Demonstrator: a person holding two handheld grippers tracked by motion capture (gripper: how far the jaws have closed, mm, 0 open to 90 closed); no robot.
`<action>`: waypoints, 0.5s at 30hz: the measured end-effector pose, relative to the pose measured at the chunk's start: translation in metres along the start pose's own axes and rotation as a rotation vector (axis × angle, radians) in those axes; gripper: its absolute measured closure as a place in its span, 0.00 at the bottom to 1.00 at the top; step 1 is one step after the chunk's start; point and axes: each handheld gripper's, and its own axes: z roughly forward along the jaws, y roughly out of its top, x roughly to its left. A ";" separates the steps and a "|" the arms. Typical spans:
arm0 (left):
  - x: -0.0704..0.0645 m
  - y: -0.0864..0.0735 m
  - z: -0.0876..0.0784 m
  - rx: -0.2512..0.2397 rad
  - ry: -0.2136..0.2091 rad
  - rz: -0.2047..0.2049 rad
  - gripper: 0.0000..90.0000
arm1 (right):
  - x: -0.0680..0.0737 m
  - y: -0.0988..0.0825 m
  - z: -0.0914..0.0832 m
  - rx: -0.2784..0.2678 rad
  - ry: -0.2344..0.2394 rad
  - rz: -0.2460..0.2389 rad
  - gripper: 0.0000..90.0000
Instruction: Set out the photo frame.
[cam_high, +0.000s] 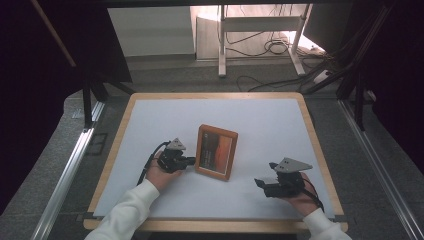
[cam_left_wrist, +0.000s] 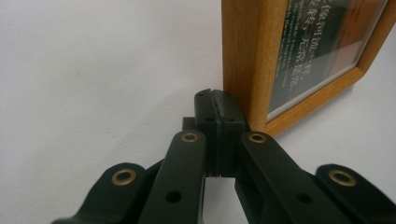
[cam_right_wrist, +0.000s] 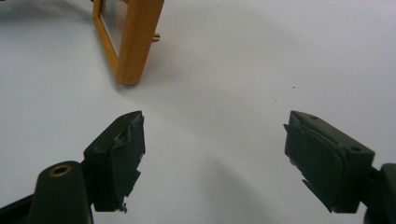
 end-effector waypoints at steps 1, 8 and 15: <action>0.000 0.000 0.000 0.002 0.000 0.000 1.00 | 0.000 0.000 0.000 0.000 0.000 -0.001 0.23; -0.002 0.000 0.000 0.005 0.002 0.000 1.00 | 0.000 0.000 0.001 0.003 0.000 -0.008 0.23; -0.003 -0.001 -0.001 0.010 0.000 0.003 1.00 | 0.000 0.000 0.000 0.002 -0.001 -0.009 0.23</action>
